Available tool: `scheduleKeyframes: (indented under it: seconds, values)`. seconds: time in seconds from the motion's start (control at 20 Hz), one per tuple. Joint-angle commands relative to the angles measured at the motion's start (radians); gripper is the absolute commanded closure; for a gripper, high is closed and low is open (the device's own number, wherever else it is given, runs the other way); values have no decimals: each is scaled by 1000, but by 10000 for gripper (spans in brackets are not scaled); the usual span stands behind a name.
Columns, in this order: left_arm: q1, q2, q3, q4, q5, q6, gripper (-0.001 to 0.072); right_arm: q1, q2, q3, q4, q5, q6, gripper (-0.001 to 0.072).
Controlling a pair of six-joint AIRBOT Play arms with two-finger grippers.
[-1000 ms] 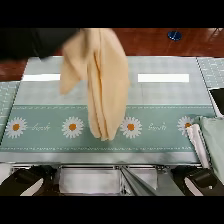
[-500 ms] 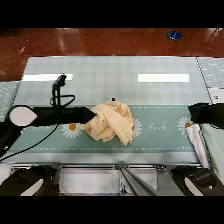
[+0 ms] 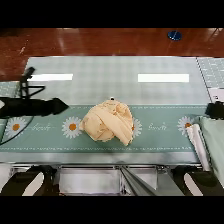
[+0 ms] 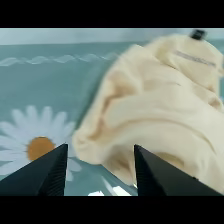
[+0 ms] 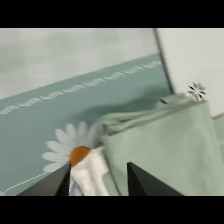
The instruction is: Fold the shirts.
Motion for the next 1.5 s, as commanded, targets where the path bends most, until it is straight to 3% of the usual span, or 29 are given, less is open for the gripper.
scheduleKeyframes:
  seconds: [0.0,0.1,0.2,0.6,0.85,1.2,1.25,1.3,1.45]
  values:
    - [274,26,-105,-80,-27,-59,200,-367,-8,-106,329,-123,-114,303]
    - [283,-66,-235,-365,-91,116,200,-468,-39,-240,818,-186,-387,303]
    - [245,-196,-283,-513,-166,250,200,-454,-95,-309,1022,-171,-526,303]
    - [-28,-542,-122,-524,-109,268,200,-190,-320,-323,1009,-219,-540,303]
    - [-176,-626,-6,-518,-9,268,200,-11,-411,-323,1033,-301,-507,303]
    - [-291,-690,66,-464,-14,268,215,54,-423,-323,1082,-341,-493,303]
    - [-292,-694,66,-463,-19,268,389,56,-423,-323,1088,-325,-494,303]
    - [-291,-694,66,-459,-20,275,691,67,-423,-323,1084,-314,-495,303]
    - [-281,-693,73,-460,-18,285,690,158,-423,-323,1085,-318,-488,303]
